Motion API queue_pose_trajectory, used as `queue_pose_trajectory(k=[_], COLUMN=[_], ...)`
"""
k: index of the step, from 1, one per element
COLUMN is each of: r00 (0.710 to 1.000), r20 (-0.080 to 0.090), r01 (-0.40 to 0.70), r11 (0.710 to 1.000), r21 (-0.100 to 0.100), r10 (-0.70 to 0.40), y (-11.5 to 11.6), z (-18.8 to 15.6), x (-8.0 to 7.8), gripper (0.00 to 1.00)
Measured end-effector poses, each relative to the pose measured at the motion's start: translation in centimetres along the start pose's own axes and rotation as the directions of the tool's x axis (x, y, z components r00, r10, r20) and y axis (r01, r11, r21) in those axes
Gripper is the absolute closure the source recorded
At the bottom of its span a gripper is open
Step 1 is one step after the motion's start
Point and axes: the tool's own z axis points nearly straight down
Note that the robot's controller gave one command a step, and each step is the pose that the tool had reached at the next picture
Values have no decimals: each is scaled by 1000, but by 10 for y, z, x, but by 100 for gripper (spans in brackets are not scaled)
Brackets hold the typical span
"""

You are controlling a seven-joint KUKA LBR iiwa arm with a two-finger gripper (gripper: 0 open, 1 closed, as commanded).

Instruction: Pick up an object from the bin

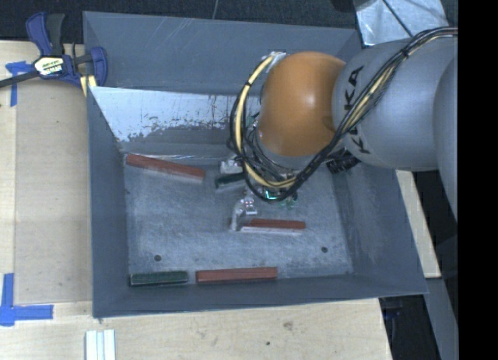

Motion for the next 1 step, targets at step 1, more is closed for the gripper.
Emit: queue_pose_trajectory(k=[1], r00=[1000], r20=[8], r01=[-2], r11=[1000], r21=[-1], r10=[2], y=[0], z=[-4], x=[-2], gripper=[0])
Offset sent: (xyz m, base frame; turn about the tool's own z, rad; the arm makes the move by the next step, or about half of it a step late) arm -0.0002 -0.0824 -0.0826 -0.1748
